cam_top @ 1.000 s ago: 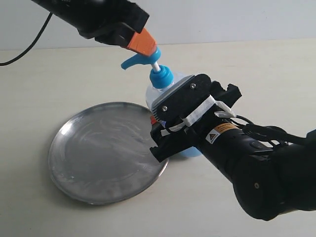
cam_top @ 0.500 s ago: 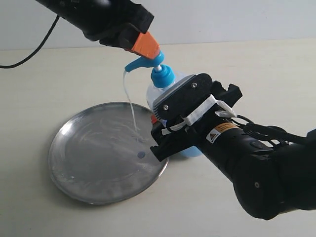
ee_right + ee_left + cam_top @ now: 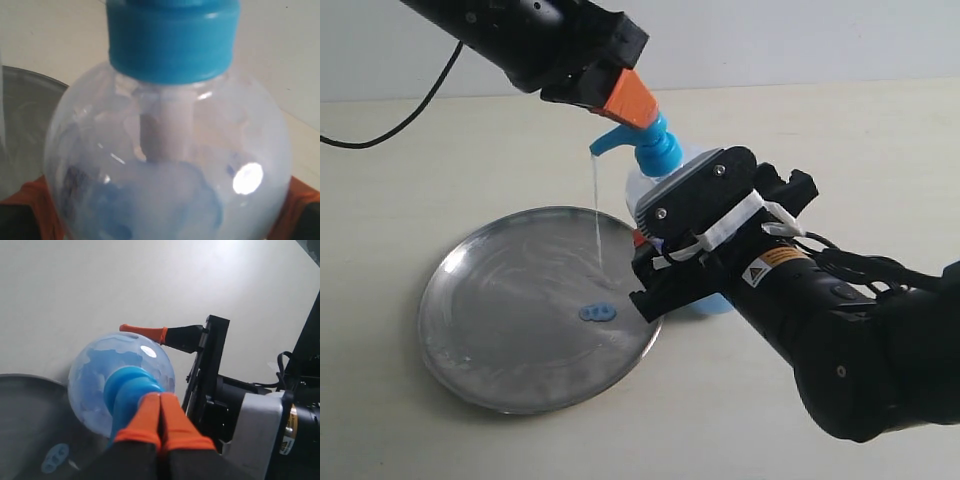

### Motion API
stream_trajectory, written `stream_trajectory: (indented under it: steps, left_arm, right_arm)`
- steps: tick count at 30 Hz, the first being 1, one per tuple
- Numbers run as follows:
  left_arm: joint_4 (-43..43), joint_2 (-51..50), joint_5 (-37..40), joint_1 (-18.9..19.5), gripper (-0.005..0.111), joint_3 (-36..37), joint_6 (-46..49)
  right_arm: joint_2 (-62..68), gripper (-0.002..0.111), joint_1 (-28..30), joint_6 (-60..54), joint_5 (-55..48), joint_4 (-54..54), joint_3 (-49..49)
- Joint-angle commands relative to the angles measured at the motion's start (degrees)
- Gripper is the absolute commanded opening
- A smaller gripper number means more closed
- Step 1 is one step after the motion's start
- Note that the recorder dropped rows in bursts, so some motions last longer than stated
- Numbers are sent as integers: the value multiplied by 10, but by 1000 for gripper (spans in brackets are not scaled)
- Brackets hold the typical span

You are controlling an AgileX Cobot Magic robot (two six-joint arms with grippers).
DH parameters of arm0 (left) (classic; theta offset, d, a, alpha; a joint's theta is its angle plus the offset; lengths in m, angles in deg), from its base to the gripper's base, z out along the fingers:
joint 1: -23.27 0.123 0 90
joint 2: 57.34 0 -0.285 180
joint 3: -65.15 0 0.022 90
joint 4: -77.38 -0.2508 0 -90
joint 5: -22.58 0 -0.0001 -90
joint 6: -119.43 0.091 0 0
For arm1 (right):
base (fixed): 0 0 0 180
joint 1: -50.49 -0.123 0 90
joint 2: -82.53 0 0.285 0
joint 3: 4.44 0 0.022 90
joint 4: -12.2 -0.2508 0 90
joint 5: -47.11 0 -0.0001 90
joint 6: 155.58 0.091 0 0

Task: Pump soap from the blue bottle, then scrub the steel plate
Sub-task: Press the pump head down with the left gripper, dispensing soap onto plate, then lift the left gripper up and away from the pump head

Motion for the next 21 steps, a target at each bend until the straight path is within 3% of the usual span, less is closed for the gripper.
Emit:
stream_trajectory:
  steps: [1, 15, 21]
  left_arm:
    - [-74, -62, 50, -8, 0, 29, -4]
    - [-77, -54, -7, -10, 0, 61, -2]
    - [-115, 19, -19, -10, 0, 8, -6]
  right_arm:
    - [0, 0, -5, 2, -18, 51, -2]
    - [-1, 0, -5, 3, -18, 49, -2]
    - [-1, 0, -5, 2, -14, 32, -2]
